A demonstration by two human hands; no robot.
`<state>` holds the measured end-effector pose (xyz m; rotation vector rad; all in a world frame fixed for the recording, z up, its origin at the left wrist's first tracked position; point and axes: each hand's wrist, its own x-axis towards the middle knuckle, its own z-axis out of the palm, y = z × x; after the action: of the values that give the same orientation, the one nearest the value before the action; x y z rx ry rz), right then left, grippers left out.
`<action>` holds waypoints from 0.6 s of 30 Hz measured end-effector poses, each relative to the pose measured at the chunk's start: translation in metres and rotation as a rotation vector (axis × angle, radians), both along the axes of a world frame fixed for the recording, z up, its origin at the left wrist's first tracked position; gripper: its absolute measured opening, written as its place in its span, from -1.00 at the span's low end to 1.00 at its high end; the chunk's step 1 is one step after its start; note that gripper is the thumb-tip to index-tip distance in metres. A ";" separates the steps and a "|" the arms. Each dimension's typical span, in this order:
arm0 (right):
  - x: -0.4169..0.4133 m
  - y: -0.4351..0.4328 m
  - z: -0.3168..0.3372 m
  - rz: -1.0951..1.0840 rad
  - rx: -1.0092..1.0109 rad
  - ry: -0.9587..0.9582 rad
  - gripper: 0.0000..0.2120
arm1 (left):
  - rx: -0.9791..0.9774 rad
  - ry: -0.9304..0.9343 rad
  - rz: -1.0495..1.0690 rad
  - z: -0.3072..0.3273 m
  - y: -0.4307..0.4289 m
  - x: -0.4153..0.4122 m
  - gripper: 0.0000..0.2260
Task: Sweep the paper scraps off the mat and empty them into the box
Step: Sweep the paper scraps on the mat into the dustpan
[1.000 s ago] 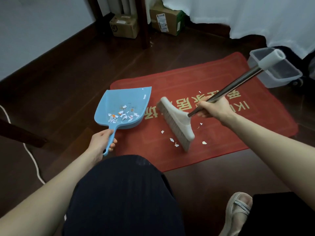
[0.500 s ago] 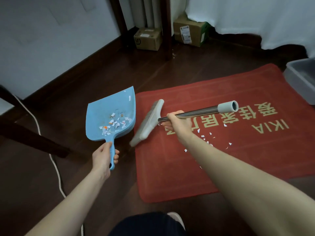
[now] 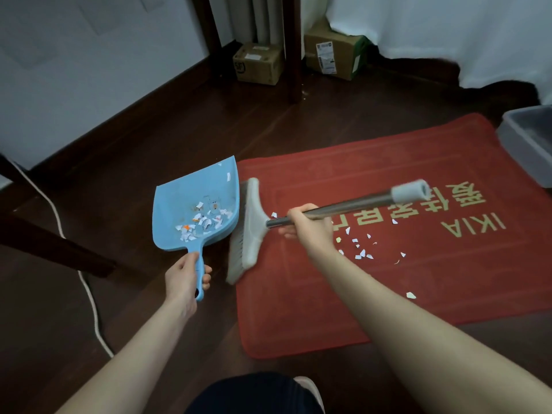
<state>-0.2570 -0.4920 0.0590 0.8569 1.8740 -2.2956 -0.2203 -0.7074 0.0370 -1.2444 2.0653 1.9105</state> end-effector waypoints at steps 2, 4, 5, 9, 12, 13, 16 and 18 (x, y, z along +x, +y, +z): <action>-0.007 -0.013 -0.010 0.066 -0.044 -0.086 -0.94 | 0.001 0.006 0.003 0.003 -0.001 0.002 -0.81; -0.005 -0.012 -0.021 -0.021 -0.086 -0.170 -0.94 | -0.001 0.000 0.000 0.004 -0.005 0.004 -0.81; 0.000 -0.007 -0.025 -0.119 -0.092 -0.204 -0.92 | -0.006 -0.009 -0.002 0.004 -0.007 0.005 -0.81; 0.034 0.015 -0.024 -0.488 -0.105 -0.184 -0.85 | -0.012 -0.022 0.008 0.001 -0.013 0.007 -0.82; 0.050 0.007 -0.017 -0.424 -0.120 -0.082 -0.87 | -0.007 -0.019 0.005 -0.003 -0.008 0.005 -0.83; 0.048 0.001 -0.016 -0.394 -0.160 -0.083 -0.89 | -0.002 -0.011 0.000 -0.003 -0.004 0.005 -0.83; 0.032 -0.009 -0.019 -0.307 -0.254 -0.173 -0.97 | 0.002 -0.005 -0.034 -0.002 0.004 0.004 -0.82; 0.030 0.000 -0.024 -0.358 -0.267 -0.220 -0.89 | 0.003 -0.010 -0.065 0.000 0.006 0.005 -0.82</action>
<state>-0.2274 -0.4919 0.0349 1.4268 1.3766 -2.4404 -0.2152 -0.7018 0.0370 -1.1690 2.0704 1.8759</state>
